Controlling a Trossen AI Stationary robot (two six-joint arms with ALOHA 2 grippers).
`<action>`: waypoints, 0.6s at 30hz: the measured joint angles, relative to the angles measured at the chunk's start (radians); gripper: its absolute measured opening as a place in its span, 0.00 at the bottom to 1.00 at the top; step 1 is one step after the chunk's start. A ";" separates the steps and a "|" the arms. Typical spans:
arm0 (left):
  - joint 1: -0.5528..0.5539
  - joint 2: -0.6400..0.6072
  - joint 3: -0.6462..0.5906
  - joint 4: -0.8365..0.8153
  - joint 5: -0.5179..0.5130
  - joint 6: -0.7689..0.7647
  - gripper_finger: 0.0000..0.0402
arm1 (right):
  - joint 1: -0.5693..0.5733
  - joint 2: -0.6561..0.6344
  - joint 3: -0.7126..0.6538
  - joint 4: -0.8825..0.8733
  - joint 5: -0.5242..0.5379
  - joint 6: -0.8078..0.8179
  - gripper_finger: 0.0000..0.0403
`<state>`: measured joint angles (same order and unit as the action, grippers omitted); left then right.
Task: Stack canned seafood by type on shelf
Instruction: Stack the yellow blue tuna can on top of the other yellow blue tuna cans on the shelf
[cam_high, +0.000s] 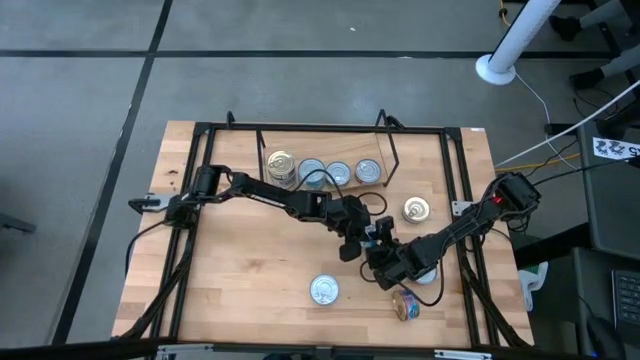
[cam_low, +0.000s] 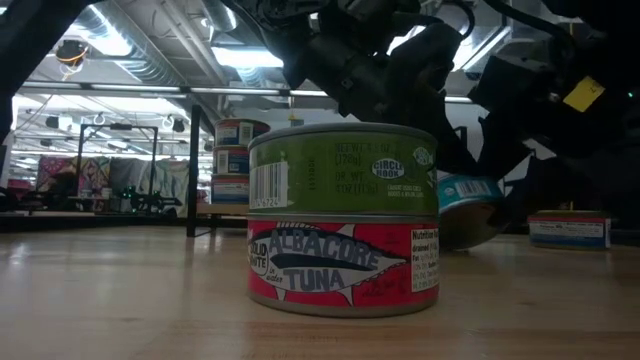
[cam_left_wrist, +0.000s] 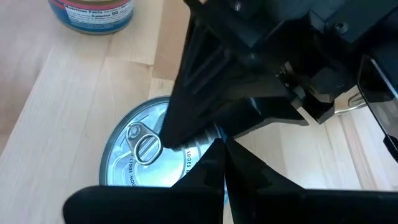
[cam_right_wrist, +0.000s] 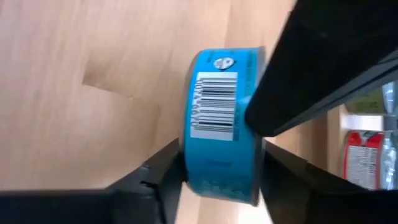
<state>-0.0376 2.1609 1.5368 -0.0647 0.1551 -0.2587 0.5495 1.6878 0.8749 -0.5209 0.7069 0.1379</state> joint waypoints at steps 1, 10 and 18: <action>-0.001 0.000 0.000 0.000 0.000 0.003 0.00 | 0.000 0.000 0.000 0.000 -0.011 0.000 0.43; 0.000 -0.002 0.001 -0.004 0.031 0.055 0.10 | 0.000 -0.002 0.001 0.003 -0.025 -0.003 0.31; 0.018 -0.062 0.001 -0.116 0.055 0.114 0.26 | -0.001 -0.002 0.010 -0.001 -0.036 -0.012 0.35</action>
<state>-0.0198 2.0984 1.5379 -0.1803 0.2099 -0.1443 0.5488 1.6859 0.8849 -0.5221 0.6712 0.1257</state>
